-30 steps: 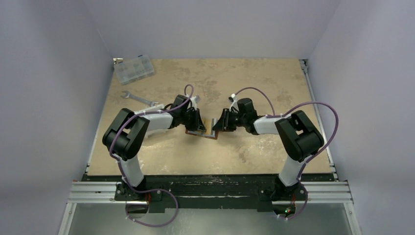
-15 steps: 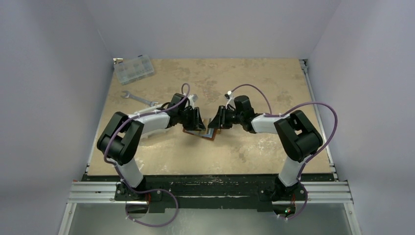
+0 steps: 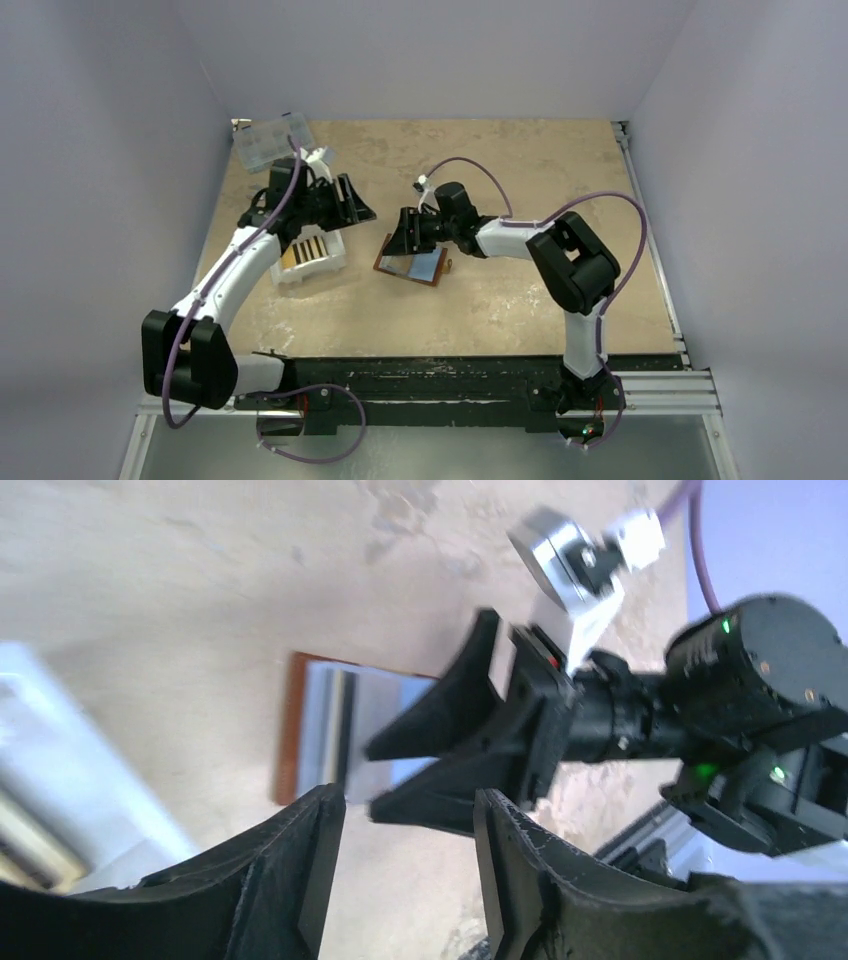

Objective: Put the credit cards into the card holder
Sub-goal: Turn over the card slot in the card holder, then pick up the credit card from the storage box.

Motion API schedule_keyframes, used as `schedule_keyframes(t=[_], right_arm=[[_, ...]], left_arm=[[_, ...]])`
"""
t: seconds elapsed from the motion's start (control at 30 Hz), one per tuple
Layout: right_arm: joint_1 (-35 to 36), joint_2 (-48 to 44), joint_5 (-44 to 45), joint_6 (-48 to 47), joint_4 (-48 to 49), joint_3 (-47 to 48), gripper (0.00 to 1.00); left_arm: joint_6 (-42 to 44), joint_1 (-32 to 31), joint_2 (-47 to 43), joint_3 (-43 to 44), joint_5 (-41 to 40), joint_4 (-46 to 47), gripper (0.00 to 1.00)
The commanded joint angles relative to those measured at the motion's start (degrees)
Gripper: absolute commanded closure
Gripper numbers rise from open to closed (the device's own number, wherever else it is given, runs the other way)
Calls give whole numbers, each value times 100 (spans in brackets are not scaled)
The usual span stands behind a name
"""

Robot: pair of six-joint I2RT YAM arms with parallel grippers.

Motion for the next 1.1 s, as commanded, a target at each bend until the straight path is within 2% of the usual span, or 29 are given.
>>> schedule_keyframes(t=[0.0,0.1,0.23,0.33,0.5,0.77,1.07], right_arm=[[0,-674,501,-606,-641,-175,33],[99,-646,704,-954,-1136,-115,31],[113,-622,803,-1003,-1044,-480,37],[110,-727,892,-1189,-1116,-734,40],[-162,-720,1202,-1292,-1188,-1108,47],[-685,-1251,1719,-1432,-1399,-1770,46],[-728,-1784,833,-1619,-1760,-1318,35]], left_arm=[[605,567,-314,401,-335,-829,45],[656,893,-299,270,-539,-784,42],[637,1298,-56,90,-689,-716,37],[628,1755,-31,-72,-753,-683,36],[768,2137,120,-258,-979,-729,37],[989,2201,341,-343,-1238,-787,37],[1323,2204,532,-244,-1283,-930,39]])
